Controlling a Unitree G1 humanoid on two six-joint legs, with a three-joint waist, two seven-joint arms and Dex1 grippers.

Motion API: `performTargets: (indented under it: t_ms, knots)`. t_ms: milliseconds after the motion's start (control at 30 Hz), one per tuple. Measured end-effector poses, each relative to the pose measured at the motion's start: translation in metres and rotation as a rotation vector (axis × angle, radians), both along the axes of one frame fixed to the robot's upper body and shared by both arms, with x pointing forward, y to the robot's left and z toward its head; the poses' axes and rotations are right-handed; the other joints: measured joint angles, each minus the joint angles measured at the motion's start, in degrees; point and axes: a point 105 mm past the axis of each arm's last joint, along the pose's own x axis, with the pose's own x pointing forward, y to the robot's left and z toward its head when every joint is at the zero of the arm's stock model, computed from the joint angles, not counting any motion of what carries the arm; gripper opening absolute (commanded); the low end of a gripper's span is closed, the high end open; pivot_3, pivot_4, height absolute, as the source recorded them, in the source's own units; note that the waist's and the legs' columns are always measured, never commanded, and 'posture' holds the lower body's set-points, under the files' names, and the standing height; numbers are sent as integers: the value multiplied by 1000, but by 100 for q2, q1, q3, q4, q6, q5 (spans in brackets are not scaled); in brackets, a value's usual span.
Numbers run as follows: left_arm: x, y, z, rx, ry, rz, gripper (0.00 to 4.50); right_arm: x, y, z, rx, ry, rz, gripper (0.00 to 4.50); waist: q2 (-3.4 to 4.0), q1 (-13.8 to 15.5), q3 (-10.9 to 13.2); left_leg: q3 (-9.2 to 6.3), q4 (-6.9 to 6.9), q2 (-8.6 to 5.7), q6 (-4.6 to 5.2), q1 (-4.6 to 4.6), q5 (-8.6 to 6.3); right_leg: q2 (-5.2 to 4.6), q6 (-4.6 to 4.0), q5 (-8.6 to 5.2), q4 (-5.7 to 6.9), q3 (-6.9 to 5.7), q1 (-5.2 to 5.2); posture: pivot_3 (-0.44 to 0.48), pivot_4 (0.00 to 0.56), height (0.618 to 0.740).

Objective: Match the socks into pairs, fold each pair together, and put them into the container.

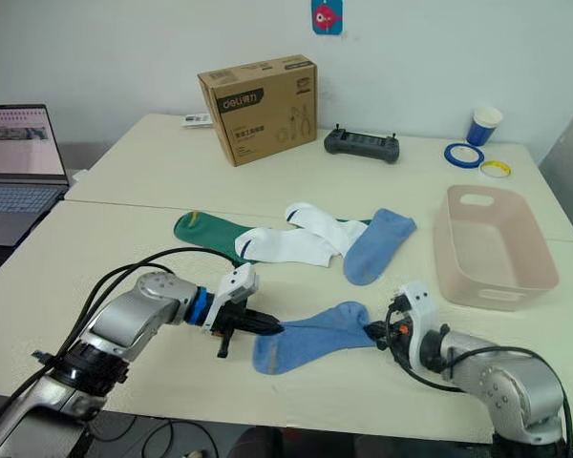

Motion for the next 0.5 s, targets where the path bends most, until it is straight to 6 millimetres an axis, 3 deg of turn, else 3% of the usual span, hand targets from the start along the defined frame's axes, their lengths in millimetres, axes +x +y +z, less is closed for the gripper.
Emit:
performTargets:
  t_ms: [100,133,267,400,500]
  knots:
    - [5,-1,-1,7,-7,-28,0,-4,1,5,47,5,-46,1103,1,-13,-1,-6,-1,5,0,2,0,7,0,0,4,-5,-1,0,150,740]
    - [7,-1,-1,9,-14,-37,197,-5,3,6,61,9,-48,1457,3,-13,-1,-8,-1,8,0,3,0,11,-1,0,4,-5,0,0,150,740]
    - [12,-7,-1,-6,-29,-66,1240,-10,-4,10,75,20,-57,2879,4,-8,-2,-7,4,6,1,2,1,9,-1,-1,4,-3,3,0,150,740]
    - [21,-4,2,-6,-62,-67,2501,-10,-30,24,32,-2,-41,4370,4,-6,-2,-1,11,2,5,5,3,5,-1,0,2,2,7,0,150,740]
    - [25,0,4,-14,-74,-49,3392,-10,-46,34,-30,-20,41,4500,4,-10,-3,-1,8,3,22,7,13,7,0,0,2,2,8,0,150,740]
